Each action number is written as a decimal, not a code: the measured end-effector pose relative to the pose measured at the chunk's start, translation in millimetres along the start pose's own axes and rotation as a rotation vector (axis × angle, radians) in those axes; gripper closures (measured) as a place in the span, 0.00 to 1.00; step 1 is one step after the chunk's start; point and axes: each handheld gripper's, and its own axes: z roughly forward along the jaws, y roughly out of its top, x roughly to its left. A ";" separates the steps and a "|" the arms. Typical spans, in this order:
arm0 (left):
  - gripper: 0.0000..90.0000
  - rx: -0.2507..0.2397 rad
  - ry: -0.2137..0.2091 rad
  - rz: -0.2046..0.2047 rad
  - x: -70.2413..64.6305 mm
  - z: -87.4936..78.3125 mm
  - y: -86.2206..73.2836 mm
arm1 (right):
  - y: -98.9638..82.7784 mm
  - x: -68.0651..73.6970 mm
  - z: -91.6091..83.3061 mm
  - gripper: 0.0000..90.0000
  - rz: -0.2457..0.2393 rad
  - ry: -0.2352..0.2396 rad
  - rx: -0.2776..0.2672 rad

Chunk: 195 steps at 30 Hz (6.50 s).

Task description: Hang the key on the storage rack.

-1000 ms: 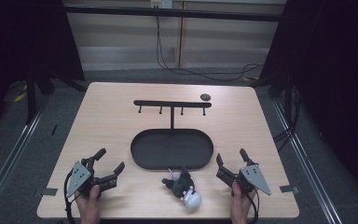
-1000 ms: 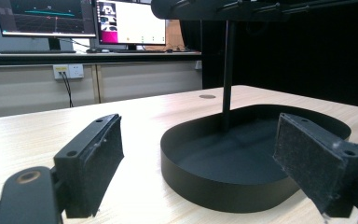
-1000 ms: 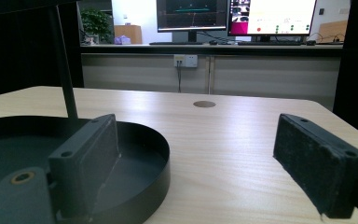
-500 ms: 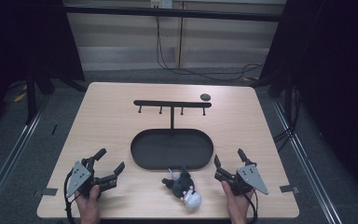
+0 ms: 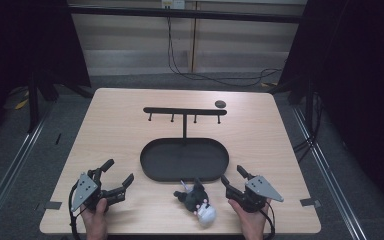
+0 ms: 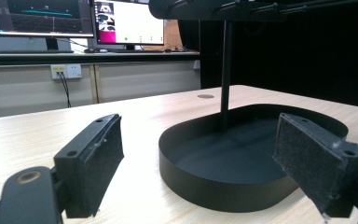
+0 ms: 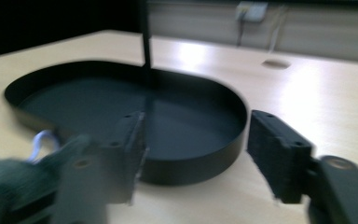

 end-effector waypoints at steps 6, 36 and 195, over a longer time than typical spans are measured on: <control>0.17 0.000 0.000 -0.001 0.0 0.0 0.0 | 14.8 6.6 3.3 0.51 -0.011 0.119 0.121; 0.17 0.000 0.000 0.001 0.2 0.0 0.1 | 63.4 46.1 50.3 0.62 -0.085 0.396 0.448; 0.17 -0.001 -0.005 -0.001 0.1 -0.2 0.0 | 186.2 91.1 110.4 0.98 -0.627 0.740 1.126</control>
